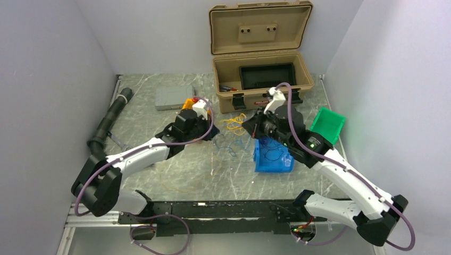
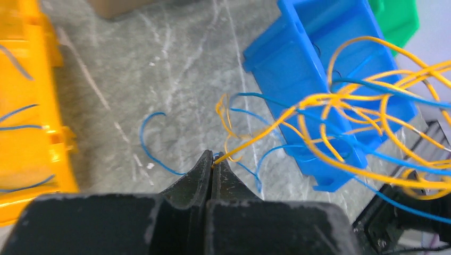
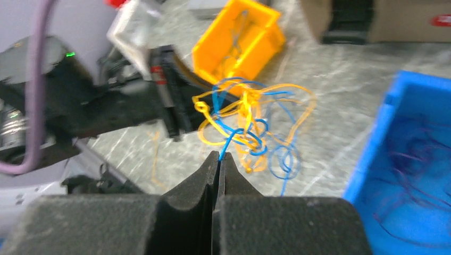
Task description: Untangle the cables
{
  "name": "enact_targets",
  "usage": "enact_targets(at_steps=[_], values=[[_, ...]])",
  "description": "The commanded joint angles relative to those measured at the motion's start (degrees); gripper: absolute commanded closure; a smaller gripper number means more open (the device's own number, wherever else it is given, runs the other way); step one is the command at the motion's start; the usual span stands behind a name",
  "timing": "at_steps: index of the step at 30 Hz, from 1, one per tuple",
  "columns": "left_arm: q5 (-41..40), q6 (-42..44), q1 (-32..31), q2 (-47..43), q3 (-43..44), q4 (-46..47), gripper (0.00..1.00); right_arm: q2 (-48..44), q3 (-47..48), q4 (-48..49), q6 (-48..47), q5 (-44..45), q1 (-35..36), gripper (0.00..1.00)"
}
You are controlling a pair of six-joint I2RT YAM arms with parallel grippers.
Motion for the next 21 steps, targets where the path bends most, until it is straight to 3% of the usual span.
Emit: enact_targets(at_steps=[1, 6, 11, 17, 21], values=[[-7.0, 0.6, 4.6, -6.7, 0.3, -2.5, 1.0, -6.2, -0.9, -10.0, 5.4, 18.4, -1.0, 1.0], [-1.2, -3.8, 20.6, -15.7, -1.4, -12.0, 1.0, -14.9, -6.4, -20.2, 14.8, 34.2, -1.2, 1.0], [-4.2, -6.3, 30.0, -26.4, -2.4, -19.1, 1.0, -23.7, -10.3, -25.3, 21.2, 40.9, -1.3, 1.0], [-8.0, -7.5, 31.2, -32.4, -1.2, -23.5, 1.0, -25.0, -11.6, -22.0, 17.6, 35.9, -1.4, 1.0], [-7.5, -5.2, 31.2, -34.0, 0.3, -24.8, 1.0, -23.6, -11.7, -15.2, 10.6, 26.4, -1.4, 1.0]])
